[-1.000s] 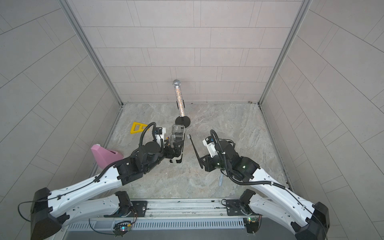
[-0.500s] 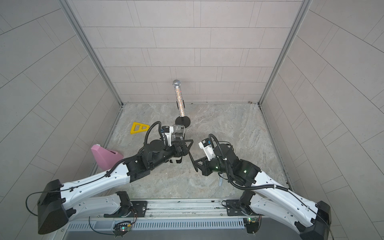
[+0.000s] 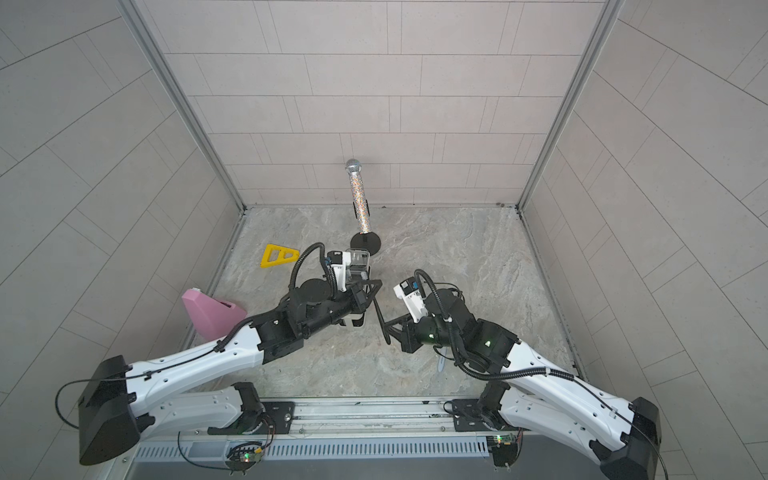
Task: Place the toothbrush into the toothbrush holder
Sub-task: Pick up the toothbrush from the center of the board.
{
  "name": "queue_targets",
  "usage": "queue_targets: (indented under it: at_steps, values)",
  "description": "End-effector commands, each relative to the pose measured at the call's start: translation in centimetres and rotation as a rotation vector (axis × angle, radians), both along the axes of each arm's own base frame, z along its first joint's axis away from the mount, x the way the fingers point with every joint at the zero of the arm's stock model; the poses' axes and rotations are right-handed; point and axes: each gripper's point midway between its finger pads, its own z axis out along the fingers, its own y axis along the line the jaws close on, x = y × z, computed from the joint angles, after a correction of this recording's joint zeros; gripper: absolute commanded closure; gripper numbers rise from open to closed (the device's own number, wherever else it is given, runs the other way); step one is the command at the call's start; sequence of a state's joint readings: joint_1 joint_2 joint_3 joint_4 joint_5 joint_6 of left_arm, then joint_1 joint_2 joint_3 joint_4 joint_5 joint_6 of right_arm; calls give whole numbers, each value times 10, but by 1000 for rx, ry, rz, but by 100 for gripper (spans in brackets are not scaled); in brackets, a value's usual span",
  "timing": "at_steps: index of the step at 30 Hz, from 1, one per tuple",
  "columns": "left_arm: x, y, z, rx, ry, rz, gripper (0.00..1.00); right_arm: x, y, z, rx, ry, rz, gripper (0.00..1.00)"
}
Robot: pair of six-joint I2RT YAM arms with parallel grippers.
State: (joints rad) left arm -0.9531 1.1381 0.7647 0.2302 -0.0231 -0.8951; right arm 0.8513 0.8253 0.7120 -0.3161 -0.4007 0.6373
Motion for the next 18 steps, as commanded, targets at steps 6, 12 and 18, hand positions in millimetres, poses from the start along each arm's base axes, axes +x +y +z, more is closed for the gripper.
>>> queue_targets:
  at_steps: [6, 12, 18]
  values:
    - [7, 14, 7, 61, -42, 46, 100, 5, -4, 6, 0, -28, -33, 64]
    - [21, 49, 22, 310, -215, 161, 100, 8, -20, -1, -61, -55, -86, 40]
    - [36, 70, 55, 429, -505, 288, 100, 10, -22, -14, -96, -47, -102, 38]
